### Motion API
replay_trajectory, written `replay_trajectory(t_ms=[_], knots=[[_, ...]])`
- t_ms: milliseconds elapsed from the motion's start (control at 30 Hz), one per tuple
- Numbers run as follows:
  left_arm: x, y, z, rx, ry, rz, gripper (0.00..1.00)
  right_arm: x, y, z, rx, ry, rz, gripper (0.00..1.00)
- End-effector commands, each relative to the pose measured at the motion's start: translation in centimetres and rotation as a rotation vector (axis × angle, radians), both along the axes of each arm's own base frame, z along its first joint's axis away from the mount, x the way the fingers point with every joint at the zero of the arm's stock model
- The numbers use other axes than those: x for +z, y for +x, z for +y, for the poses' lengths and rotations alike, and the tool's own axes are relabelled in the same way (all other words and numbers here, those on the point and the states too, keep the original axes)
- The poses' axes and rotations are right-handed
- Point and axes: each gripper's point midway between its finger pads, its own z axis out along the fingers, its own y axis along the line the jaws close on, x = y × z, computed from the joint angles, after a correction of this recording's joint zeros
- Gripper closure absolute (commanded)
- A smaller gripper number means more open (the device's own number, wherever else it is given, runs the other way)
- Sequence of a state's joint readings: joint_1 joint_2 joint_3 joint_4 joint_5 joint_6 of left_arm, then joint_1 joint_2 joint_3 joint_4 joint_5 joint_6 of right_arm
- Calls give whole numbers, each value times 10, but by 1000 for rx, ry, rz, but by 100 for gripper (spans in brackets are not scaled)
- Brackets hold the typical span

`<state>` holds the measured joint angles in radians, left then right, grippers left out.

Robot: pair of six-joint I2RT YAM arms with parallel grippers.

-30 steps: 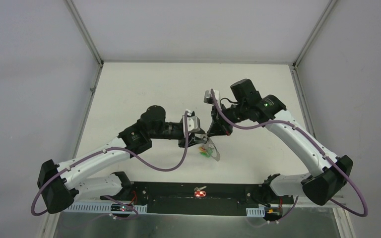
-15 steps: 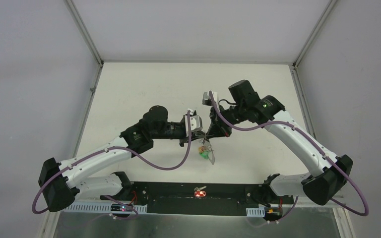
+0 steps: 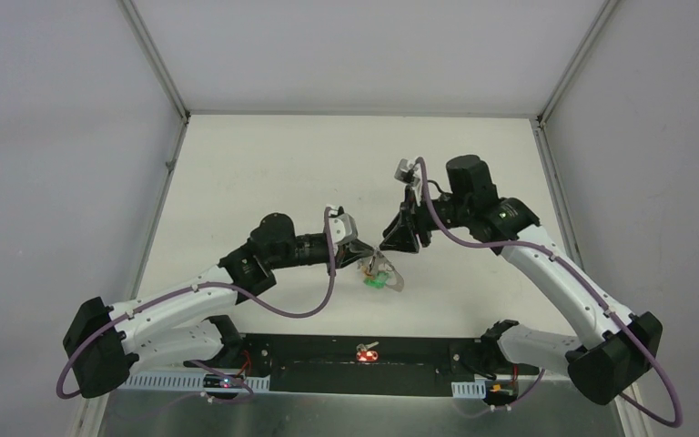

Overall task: Put the keys on the keyring
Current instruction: Adjust the keyring.

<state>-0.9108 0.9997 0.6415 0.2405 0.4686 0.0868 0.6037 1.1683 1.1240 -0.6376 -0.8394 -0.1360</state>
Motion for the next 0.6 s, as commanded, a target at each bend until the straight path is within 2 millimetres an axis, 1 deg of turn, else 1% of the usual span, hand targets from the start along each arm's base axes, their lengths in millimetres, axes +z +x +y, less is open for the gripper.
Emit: replay_trajectory(t_ms=[0,33,233,333,400,433,533,567], knots=[[61,-1,4,34,-228,-108,100,34,14,1,-24,191,-83,57],[61,-1,5,37,-237,-110,100,33,6,0,2,211,-41,63],[72,1,8,55,-327,-141,100,15,13,1,-11,185,3,63],[73,0,8,50,-351,-127,100,12,15,3,-10,185,3,63],[75,0,7,49,-362,-126,100,15,12,4,9,204,1,63],[76,1,7,53,-368,-128,100,21,-2,4,90,244,18,77],[78,3,8,65,-383,-128,100,28,-8,6,131,280,26,85],[79,4,8,70,-388,-127,100,29,-9,6,139,288,34,86]])
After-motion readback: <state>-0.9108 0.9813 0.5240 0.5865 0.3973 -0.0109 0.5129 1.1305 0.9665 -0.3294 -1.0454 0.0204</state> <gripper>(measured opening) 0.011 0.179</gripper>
